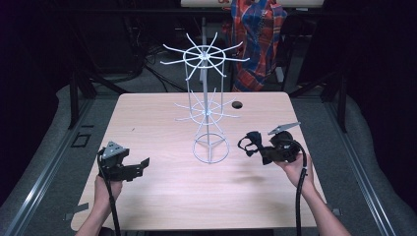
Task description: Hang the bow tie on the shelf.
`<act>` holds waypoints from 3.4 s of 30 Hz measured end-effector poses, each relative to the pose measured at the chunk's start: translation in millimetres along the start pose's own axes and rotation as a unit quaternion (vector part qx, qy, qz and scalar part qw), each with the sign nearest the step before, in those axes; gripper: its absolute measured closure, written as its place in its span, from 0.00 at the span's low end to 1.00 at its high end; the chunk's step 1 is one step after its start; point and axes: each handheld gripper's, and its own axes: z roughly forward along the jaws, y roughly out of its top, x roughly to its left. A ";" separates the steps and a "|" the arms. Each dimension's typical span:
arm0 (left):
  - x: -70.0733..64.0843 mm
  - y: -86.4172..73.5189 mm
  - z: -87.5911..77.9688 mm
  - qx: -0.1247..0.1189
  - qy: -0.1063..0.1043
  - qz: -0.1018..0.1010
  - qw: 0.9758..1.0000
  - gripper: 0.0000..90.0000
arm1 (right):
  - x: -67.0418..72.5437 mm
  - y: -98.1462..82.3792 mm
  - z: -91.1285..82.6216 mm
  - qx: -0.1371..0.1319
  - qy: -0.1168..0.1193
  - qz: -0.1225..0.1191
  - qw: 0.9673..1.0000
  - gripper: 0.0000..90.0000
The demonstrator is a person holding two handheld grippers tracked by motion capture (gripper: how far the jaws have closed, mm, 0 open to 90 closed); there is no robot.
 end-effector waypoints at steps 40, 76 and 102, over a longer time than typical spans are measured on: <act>-0.8 0.3 1.7 0.013 0.004 -0.009 1.000 0.17 | -11.2 19.3 -7.3 -0.075 0.018 0.054 0.996 0.84; 1.0 -1.2 1.3 0.019 0.016 -0.013 1.000 0.17 | -14.3 26.4 -35.4 -0.138 0.063 0.053 0.987 0.84; 0.8 -1.7 0.7 0.019 0.015 -0.014 1.000 0.17 | -3.4 43.2 -22.9 -0.125 0.067 0.051 0.989 0.84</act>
